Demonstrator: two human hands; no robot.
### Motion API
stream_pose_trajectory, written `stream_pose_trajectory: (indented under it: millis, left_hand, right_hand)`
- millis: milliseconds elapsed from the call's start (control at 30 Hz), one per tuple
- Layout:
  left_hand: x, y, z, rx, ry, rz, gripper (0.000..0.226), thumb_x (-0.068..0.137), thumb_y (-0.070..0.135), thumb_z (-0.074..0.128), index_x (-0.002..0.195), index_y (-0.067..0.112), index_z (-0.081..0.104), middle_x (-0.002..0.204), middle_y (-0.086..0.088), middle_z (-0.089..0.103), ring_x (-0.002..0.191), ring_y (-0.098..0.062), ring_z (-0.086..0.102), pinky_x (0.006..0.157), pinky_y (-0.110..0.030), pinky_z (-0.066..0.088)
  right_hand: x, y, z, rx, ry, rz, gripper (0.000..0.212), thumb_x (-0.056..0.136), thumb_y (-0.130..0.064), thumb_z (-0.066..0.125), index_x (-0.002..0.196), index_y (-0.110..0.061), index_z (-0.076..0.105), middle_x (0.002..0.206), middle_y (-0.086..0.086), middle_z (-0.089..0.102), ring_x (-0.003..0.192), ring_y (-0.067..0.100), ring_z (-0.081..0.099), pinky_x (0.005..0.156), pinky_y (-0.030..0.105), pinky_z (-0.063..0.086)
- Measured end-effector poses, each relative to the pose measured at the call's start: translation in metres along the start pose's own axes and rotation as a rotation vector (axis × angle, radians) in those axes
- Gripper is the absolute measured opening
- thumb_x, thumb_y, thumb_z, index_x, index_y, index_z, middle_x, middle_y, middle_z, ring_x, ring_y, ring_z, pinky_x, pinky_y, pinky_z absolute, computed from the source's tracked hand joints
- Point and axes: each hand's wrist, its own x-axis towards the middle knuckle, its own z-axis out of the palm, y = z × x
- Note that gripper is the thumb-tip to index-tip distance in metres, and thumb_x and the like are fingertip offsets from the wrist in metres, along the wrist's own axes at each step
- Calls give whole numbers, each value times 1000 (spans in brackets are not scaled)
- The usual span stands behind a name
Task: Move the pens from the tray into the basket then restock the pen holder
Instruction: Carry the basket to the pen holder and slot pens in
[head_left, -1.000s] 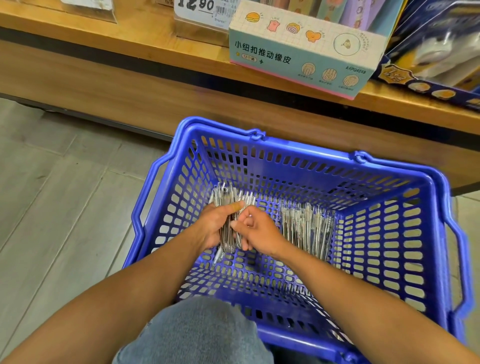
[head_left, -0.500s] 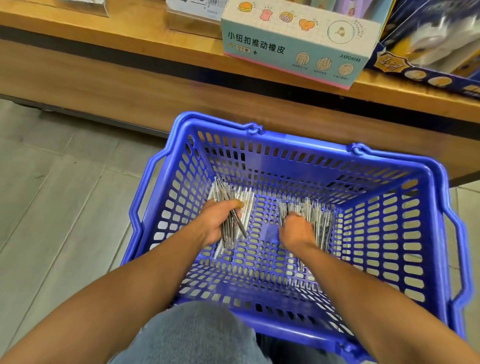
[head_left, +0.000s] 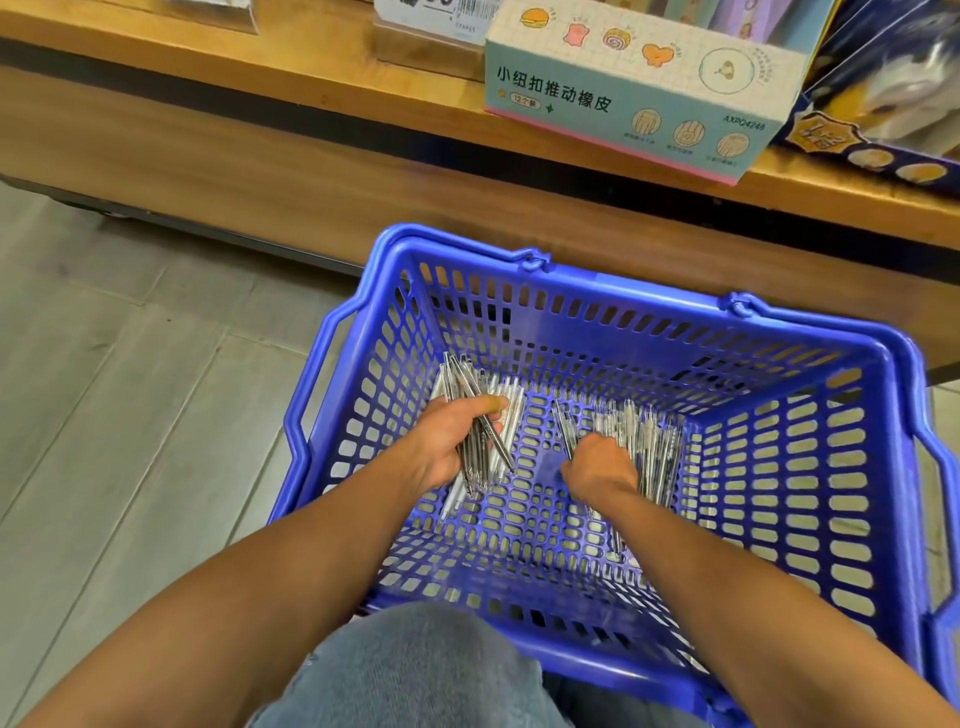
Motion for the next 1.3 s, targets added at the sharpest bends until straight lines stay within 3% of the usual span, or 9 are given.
stream_pose_trajectory:
  millis: [167,400,600,667,800,867,967,1067,1300]
  left_hand:
    - [-1,-1,2,3,14,-8,62,81,10,76,134,-4,48,88,-10,66,63,-14,64,51,-25,54]
    - [-7,0,5,12,25,-3,86,78,11,79,149,-2,32,85,-11,66,54,-15,66,48,-26,53]
    - [-7,0,5,-56,-25,4,96,66,27,85,146,2,39,122,-20,66,98,-32,71,82,-50,59]
    - [-7,0,5,-42,8,6,96,68,30,86,147,4,38,131,-16,62,101,-27,70,80,-43,61]
    - [-6,1,1,-76,-41,-44,53,75,17,79,121,-4,62,94,-17,75,77,-28,75,63,-38,61]
    - [-4,0,-1,-63,-24,-48,26,86,9,71,108,-4,66,76,-12,72,63,-23,70,59,-37,59]
    - [0,-1,-2,-28,41,-21,15,90,6,66,102,-1,64,66,-6,63,55,-15,60,54,-28,54]
    - [0,-1,-3,-15,51,-29,15,88,4,65,102,-1,62,70,-7,62,58,-15,60,56,-28,52]
    - [1,-2,-1,4,-17,-26,5,89,-1,61,93,1,61,72,-9,63,61,-17,61,59,-30,52]
  right_hand:
    - [0,0,-1,73,-1,-17,32,92,-12,62,119,1,52,101,14,65,88,27,66,66,32,56]
    - [-22,-24,-22,589,17,-367,17,94,-33,59,89,-17,58,71,6,63,60,15,59,64,27,57]
    - [-45,-58,-29,930,-9,-540,17,87,-26,71,87,-13,61,65,3,55,58,16,50,62,38,51]
    - [-48,-63,-26,993,15,-550,16,86,-23,72,85,-10,62,64,3,53,59,15,49,61,40,51]
    - [-52,-59,-21,1001,8,-643,7,86,-27,71,82,-23,68,64,-8,62,53,3,54,56,16,47]
    - [-47,-51,-21,1020,-24,-632,8,90,-29,66,84,-27,70,69,-9,68,53,3,59,56,18,49]
    - [-24,-34,-18,910,116,-409,10,93,-27,62,93,-18,67,77,-2,68,62,10,61,64,29,55]
    - [-1,-11,-12,506,143,-169,26,94,-16,61,118,-8,58,86,5,64,72,17,59,67,26,54]
    - [3,-2,3,33,95,-136,48,92,3,52,137,-1,35,76,5,55,65,20,55,52,30,46]
